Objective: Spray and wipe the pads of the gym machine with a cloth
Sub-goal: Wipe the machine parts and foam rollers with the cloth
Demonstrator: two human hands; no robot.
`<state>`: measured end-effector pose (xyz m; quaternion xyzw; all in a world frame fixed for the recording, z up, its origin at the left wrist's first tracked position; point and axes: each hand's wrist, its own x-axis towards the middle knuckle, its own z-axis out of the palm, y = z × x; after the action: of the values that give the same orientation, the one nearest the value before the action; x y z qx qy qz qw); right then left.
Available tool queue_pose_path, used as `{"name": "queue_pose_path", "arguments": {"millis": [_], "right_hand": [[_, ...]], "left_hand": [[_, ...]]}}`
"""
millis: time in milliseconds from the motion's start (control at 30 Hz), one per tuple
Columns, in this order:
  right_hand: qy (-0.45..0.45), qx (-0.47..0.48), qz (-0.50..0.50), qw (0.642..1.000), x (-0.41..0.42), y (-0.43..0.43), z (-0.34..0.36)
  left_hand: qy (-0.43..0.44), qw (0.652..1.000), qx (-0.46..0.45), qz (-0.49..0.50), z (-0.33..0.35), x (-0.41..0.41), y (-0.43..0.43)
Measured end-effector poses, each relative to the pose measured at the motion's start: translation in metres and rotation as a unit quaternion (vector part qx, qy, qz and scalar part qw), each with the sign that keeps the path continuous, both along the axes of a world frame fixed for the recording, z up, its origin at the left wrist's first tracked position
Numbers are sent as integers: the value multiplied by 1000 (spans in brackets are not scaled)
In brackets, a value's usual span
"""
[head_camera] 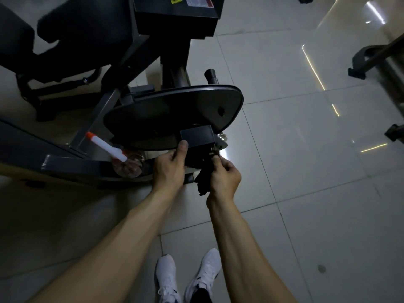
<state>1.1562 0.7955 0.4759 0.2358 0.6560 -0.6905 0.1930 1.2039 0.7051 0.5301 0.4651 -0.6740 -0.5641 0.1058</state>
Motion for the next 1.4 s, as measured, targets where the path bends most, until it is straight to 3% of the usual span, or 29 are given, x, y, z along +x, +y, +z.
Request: {"name": "queue_pose_path", "arguments": {"millis": [167,300,467,567,667,767,833,1000,1167,1300,1400], "right_hand": [[24,-9,-16,1000,7,-2,3],[-56,-9,-30,998,-9,-3,-3],[17,-12,-11,1000,2,1,-9],[-72,-26,-4,997,-18,3,-17],[-163,-38,35,985,-26,9,-17],[-60,-41,37,997,-17,15,-26],[-40,-80,26,996,-15,15,-32],[-261,-178,6,949,-12,5,-38],[-176,-196,-61,963,-12,4,-43],[-254,-204,-15,945,-7,0,-37],[-219,-206,-2,954,-12,10,-35]], "left_hand": [[9,1000,-7,-5,-5,2,1],[3,1000,-6,14,-4,0,6],[12,997,35,65,-14,1,21],[-26,997,40,68,-26,4,36],[-5,995,66,81,-42,2,37],[-31,992,48,113,-46,-6,29],[-18,989,57,135,-45,-9,29],[-19,987,72,146,-47,-9,28],[2,987,77,142,-50,-10,23],[13,985,97,141,-48,-8,26],[15,986,100,136,-47,-6,26]]}}
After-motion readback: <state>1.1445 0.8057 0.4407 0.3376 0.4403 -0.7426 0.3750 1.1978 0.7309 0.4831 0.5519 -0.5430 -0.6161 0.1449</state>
